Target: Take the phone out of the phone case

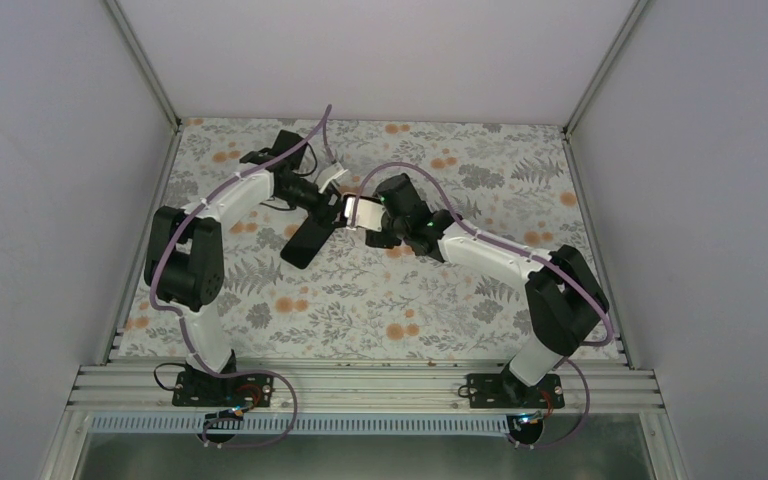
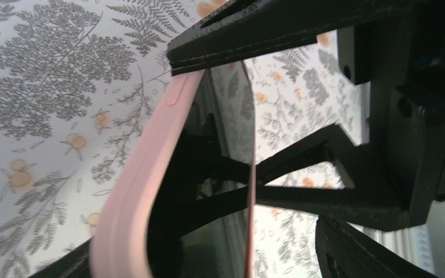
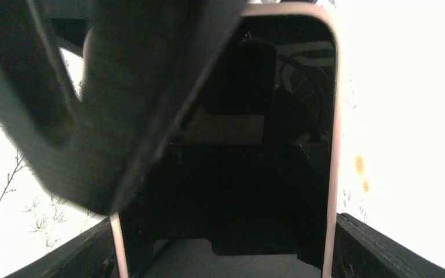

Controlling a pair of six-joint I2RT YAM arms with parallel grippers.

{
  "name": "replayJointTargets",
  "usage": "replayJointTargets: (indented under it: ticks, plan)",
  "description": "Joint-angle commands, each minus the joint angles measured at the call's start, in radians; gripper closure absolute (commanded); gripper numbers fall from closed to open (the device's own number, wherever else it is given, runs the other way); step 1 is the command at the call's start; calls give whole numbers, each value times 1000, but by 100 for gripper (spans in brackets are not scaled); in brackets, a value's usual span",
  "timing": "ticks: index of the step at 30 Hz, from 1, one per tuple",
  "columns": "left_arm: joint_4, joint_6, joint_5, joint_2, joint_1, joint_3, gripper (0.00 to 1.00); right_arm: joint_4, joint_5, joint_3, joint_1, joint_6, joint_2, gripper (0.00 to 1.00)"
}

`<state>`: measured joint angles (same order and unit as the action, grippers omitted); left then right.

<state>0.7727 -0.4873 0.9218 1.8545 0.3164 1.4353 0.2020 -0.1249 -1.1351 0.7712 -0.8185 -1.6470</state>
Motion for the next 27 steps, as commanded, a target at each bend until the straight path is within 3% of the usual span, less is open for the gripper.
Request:
replayJointTargets:
  ticks: [1,9,15,19,24,27]
  plan:
    - [14,-19,83,9,17,35,31,-114,-8,-32,16,23,24,16]
    - [-28,4,90,17,14,62,45,-97,19,-7,23,49,101,16]
    - [2,-16,95,25,14,84,82,-99,19,11,25,53,144,15]
    - [16,-28,102,8,13,88,88,-95,28,25,25,49,153,13]
    - [93,-93,116,1,15,137,98,-86,96,60,19,54,202,0]
    - [175,-147,95,-5,14,195,98,24,166,39,-18,52,228,0]
